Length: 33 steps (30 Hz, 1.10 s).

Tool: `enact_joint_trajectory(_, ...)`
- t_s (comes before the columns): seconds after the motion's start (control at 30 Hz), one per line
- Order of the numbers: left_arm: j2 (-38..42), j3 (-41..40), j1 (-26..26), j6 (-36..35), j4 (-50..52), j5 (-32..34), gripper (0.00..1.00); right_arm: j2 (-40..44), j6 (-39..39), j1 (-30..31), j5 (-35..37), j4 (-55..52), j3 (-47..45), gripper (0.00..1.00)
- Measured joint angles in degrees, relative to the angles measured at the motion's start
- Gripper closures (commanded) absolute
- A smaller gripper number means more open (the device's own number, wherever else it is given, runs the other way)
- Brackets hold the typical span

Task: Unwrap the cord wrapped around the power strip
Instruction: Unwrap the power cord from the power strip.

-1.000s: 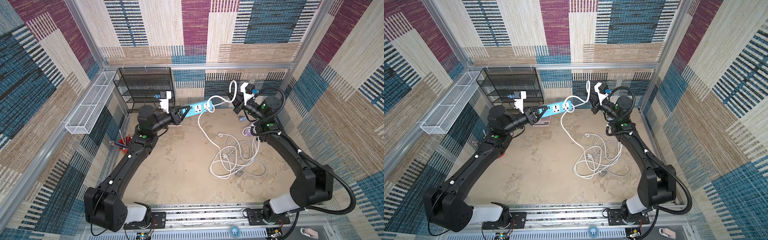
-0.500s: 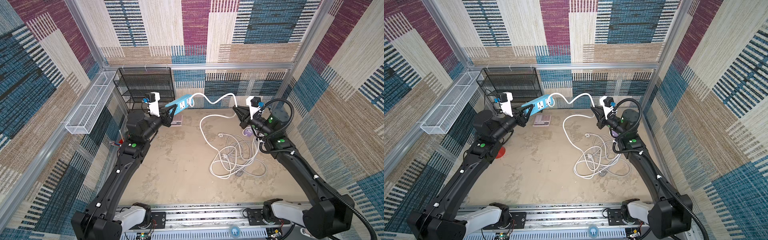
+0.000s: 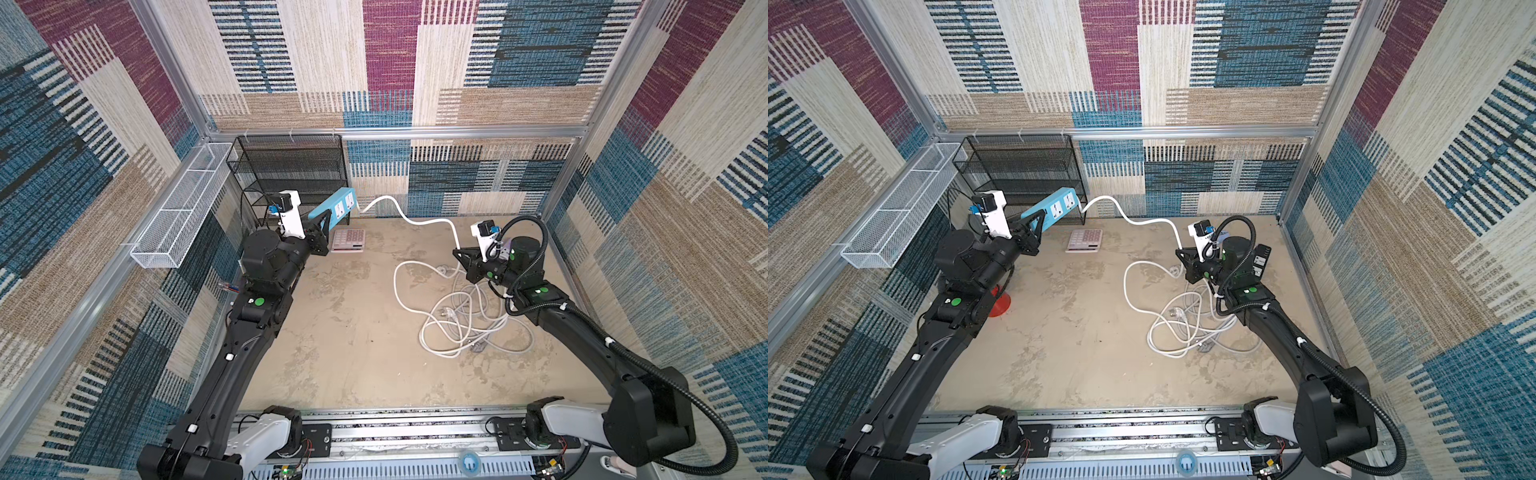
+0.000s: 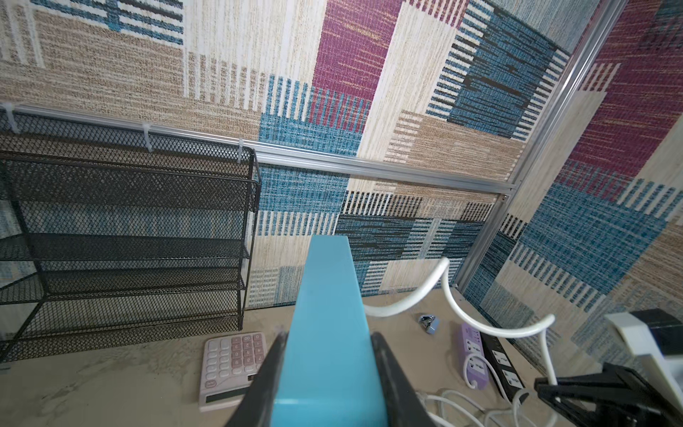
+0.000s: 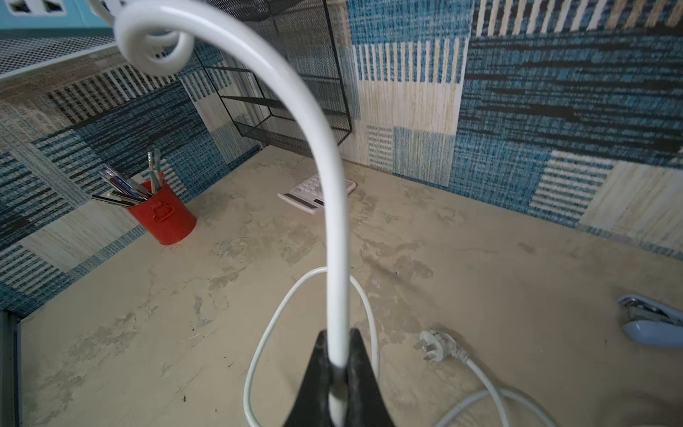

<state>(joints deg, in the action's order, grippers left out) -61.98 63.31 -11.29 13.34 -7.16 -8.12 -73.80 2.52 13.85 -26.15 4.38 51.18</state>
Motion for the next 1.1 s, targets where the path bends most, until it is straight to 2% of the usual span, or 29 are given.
enact_joint_trajectory(0.27,0.42,-0.22,1.44,0.74,-1.03,-2.14,1.0,-8.37,5.29,-3.5,5.2,0.31,-1.31,1.0)
enact_joint_trajectory(0.53,-1.36,-0.22,2.32,3.76,-2.34,-6.34,1.0,-15.98,8.81,-8.94,6.32,4.07,-1.64,1.0)
enact_joint_trajectory(0.77,-2.4,-0.22,3.41,6.23,-2.21,-8.63,1.0,-23.12,10.14,-10.58,7.67,7.26,-1.31,1.0)
enact_joint_trajectory(1.1,-3.5,-0.22,4.52,7.91,-2.47,-10.16,1.0,-24.57,10.49,-11.32,8.72,7.26,-0.9,1.0)
